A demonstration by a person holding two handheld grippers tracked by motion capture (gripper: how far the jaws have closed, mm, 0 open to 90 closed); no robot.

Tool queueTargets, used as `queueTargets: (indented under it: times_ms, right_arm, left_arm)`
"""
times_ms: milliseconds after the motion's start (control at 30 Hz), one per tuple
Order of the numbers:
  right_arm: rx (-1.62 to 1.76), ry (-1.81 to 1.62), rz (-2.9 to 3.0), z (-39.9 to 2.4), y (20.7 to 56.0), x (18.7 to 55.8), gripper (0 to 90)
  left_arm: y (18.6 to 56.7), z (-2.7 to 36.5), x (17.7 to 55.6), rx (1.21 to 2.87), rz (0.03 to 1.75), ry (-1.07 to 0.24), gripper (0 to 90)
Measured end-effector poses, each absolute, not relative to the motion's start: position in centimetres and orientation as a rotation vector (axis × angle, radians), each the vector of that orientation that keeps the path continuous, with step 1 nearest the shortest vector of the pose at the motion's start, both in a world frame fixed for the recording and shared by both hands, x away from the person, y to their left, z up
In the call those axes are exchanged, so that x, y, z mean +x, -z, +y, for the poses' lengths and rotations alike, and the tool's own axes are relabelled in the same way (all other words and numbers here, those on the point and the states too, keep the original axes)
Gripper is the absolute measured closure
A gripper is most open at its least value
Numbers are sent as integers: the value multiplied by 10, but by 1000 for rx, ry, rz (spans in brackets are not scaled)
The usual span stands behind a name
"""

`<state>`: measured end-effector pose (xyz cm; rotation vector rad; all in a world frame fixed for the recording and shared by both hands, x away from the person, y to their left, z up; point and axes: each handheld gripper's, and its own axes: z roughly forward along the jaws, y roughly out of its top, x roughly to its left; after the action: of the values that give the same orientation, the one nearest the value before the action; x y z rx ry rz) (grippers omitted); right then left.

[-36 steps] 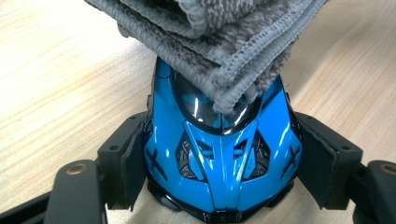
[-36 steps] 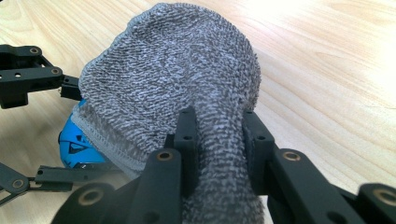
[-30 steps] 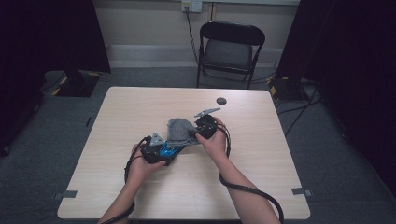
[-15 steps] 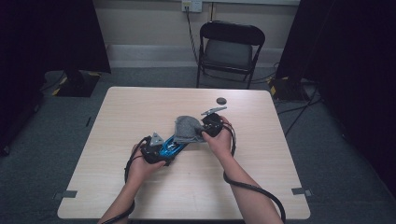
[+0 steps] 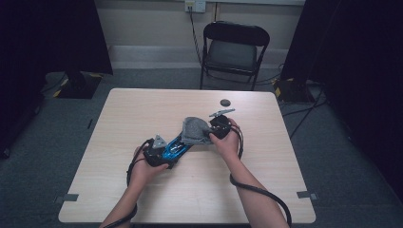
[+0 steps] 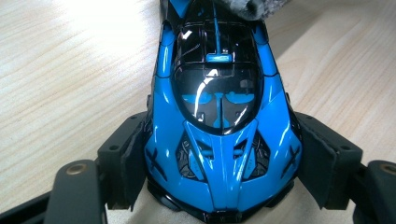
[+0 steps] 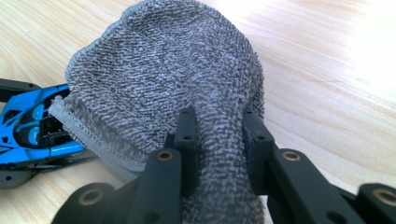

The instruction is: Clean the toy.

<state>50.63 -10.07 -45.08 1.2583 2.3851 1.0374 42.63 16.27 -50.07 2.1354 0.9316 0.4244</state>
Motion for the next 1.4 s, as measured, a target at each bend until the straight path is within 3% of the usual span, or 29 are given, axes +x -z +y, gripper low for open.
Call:
queueTargets:
  times_ms: [1400]
  right_arm:
    - [1386,-1046,2276,-168,455,501,718]
  left_arm:
    - [501,163,426,2133,935,-425,259]
